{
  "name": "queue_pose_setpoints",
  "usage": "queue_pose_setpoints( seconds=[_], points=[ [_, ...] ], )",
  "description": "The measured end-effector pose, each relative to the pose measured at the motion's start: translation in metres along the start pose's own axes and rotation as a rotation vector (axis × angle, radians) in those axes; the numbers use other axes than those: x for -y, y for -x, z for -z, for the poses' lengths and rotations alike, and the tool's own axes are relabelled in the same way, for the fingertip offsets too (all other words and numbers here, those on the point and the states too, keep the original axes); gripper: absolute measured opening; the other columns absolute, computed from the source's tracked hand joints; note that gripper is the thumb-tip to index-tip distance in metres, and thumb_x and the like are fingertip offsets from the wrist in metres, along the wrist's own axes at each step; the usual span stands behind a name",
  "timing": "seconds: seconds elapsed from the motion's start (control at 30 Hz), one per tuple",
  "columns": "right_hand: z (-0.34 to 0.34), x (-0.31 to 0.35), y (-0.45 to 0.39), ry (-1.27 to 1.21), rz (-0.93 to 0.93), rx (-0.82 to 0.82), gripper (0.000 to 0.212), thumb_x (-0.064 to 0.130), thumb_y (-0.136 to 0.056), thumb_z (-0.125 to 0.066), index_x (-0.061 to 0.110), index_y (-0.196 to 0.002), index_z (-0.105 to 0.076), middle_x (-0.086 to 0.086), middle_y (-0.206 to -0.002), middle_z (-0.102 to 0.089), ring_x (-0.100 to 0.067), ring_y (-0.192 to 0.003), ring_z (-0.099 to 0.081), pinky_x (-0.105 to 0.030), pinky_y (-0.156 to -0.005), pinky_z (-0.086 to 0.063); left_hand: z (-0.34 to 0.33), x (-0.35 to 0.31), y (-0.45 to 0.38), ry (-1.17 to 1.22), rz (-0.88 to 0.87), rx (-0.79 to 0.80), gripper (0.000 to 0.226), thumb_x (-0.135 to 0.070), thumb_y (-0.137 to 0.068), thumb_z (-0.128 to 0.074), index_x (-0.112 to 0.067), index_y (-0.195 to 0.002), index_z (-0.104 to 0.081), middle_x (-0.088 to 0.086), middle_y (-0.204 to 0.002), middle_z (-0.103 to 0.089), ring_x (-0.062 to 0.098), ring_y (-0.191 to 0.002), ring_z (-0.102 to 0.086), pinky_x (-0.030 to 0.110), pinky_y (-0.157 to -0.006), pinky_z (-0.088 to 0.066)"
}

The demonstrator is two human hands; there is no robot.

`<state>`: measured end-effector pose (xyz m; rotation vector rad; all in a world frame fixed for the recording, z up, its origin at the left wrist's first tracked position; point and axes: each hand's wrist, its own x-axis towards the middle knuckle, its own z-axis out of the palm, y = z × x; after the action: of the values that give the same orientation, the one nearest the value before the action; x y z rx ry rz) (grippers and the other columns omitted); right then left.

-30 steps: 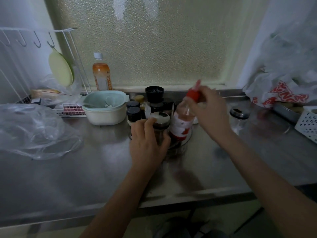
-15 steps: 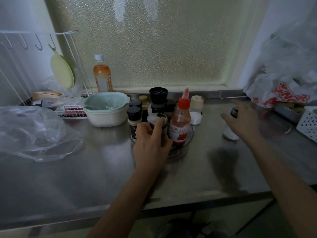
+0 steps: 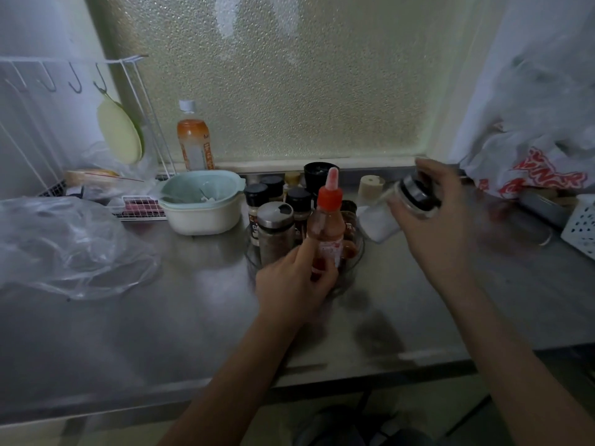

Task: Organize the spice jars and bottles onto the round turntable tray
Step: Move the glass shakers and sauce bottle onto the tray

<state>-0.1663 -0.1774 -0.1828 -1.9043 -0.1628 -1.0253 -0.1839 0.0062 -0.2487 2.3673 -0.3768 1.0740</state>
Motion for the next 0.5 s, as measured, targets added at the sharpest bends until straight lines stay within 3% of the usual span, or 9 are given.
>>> queue_pose_setpoints(
  seconds=[0.07,0.13,0.27,0.37,0.5],
  points=[
    [-0.009,0.007,0.0,-0.029,0.017,0.033,0.047,0.022,-0.077,-0.071,0.028,-0.12,-0.05,0.025,-0.109,-0.053,0.002,-0.107,-0.055,-0.02,-0.096,-0.043,0.0,0.0,0.001,-0.011,0.007,0.021,0.027,-0.046,-0.078,-0.056,-0.019,-0.078,-0.055,-0.004,-0.063,-0.066,0.014,-0.049,-0.059,0.018,-0.041,-0.037],
    [-0.014,0.014,0.003,-0.031,0.02,0.06,0.049,0.021,-0.076,-0.073,0.026,-0.12,-0.051,0.019,-0.109,-0.055,0.006,-0.105,-0.053,-0.015,-0.094,-0.043,0.0,0.001,-0.001,-0.019,0.04,0.034,0.033,-0.051,-0.076,-0.057,-0.019,-0.081,-0.055,-0.004,-0.065,-0.067,0.016,-0.051,-0.061,0.021,-0.04,-0.042],
    [-0.023,0.02,0.013,-0.035,0.016,0.122,0.051,0.019,-0.073,-0.076,0.023,-0.119,-0.053,0.012,-0.107,-0.059,0.002,-0.101,-0.056,-0.01,-0.089,-0.042,0.0,-0.001,-0.004,0.016,0.171,-0.003,0.045,-0.052,-0.069,-0.073,-0.016,-0.085,-0.051,0.002,-0.074,-0.07,0.023,-0.058,-0.064,0.023,-0.046,-0.036],
    [-0.027,0.022,0.018,-0.065,0.03,0.156,0.05,0.016,-0.072,-0.077,0.026,-0.116,-0.053,0.01,-0.107,-0.059,0.01,-0.099,-0.055,-0.007,-0.087,-0.04,0.002,-0.002,-0.005,0.126,0.355,-0.041,0.053,-0.048,-0.07,-0.075,-0.013,-0.099,-0.046,0.006,-0.09,-0.07,0.031,-0.073,-0.067,0.03,-0.056,-0.045],
    [-0.033,0.028,0.021,-0.071,0.051,0.228,0.054,0.017,-0.072,-0.077,0.027,-0.119,-0.052,0.01,-0.111,-0.059,0.013,-0.102,-0.052,-0.009,-0.089,-0.042,0.001,0.004,-0.007,0.13,0.386,-0.051,0.061,-0.05,-0.076,-0.068,-0.018,-0.119,-0.04,0.004,-0.103,-0.07,0.028,-0.082,-0.068,0.033,-0.062,-0.051]
  ],
)
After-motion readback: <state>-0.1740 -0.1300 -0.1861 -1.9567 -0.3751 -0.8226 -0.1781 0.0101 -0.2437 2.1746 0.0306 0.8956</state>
